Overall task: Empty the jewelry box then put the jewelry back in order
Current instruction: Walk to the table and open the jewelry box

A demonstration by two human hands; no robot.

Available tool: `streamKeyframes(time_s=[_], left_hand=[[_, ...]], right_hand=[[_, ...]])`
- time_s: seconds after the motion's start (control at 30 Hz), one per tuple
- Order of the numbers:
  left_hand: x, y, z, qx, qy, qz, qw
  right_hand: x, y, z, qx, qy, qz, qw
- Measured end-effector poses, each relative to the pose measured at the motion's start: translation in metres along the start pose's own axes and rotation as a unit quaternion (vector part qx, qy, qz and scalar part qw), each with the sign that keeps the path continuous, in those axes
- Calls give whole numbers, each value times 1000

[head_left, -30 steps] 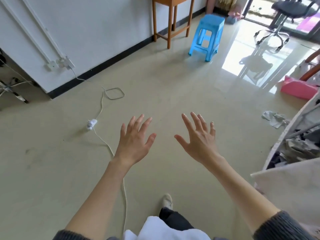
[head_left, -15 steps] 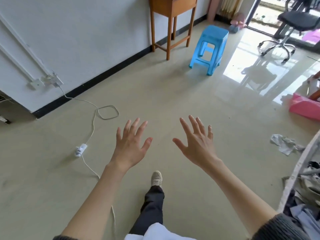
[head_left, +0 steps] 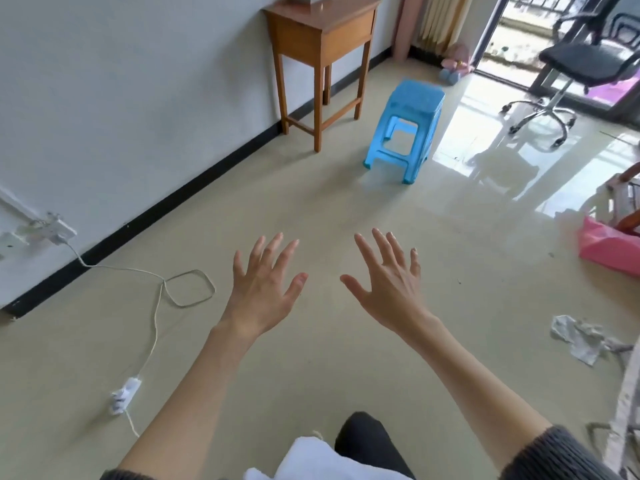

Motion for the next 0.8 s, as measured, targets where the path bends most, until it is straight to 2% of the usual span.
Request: streamKeyframes(time_s=[0.3,0.53,0.8], left_hand=[[30,175,7,-10,21,-13,1000],[22,336,38,2,28,4,1000],[41,470,40,-2,25,-16,1000]], right_hand=[[13,172,60,-3,8,-9,1000],[-10,329,107,-37,-2,9,999],[-5,457,147,-29,-14,-9,999]])
Point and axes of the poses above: each hand's wrist, its own y-axis towards the middle knuckle, its own x-axis out of the palm, z = x × y, the point moved 3 cm from there along y, towards the middle knuckle, and after that the axes turned 9 degrees about z, right-handed, at the moved point
